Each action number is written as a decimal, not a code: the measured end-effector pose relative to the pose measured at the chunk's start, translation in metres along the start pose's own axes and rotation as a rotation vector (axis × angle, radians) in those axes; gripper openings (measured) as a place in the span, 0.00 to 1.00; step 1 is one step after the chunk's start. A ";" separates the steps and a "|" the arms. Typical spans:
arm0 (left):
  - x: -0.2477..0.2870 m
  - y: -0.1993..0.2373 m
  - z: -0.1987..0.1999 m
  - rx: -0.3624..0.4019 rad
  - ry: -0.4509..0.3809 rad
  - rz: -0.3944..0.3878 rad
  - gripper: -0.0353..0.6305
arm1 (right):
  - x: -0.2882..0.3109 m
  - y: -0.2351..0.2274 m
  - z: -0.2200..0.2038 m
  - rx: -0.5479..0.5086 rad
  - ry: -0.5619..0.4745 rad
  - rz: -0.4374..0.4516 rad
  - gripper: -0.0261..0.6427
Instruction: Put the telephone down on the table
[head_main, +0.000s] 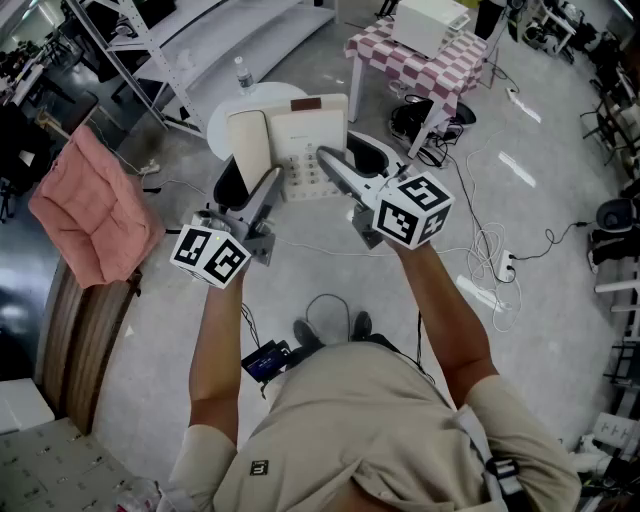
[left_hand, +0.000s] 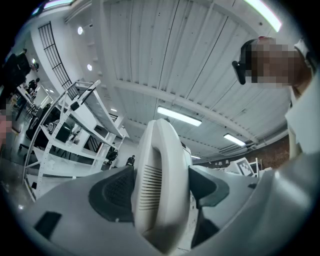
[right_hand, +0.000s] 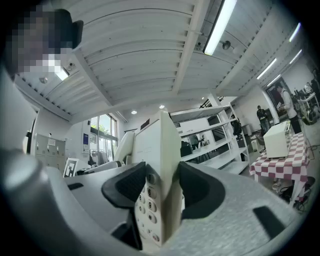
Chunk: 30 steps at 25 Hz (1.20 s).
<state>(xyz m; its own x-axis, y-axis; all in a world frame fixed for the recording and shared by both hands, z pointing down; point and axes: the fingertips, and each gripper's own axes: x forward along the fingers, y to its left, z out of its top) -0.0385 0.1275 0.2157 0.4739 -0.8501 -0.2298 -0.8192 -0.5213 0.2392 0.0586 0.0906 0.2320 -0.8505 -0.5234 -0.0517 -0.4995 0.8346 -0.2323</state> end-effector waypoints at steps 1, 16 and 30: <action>-0.001 0.003 0.000 -0.001 0.000 0.000 0.55 | 0.003 0.001 -0.001 -0.001 0.000 -0.001 0.32; -0.013 0.029 0.009 -0.022 -0.008 -0.025 0.55 | 0.027 0.016 -0.002 -0.030 -0.013 -0.016 0.33; -0.024 0.054 0.013 -0.039 0.005 -0.063 0.55 | 0.048 0.028 -0.012 -0.014 -0.010 -0.060 0.33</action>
<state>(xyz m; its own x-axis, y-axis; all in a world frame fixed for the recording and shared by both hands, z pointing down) -0.0984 0.1211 0.2218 0.5259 -0.8157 -0.2409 -0.7744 -0.5763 0.2609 0.0020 0.0911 0.2342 -0.8175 -0.5740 -0.0475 -0.5516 0.8040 -0.2219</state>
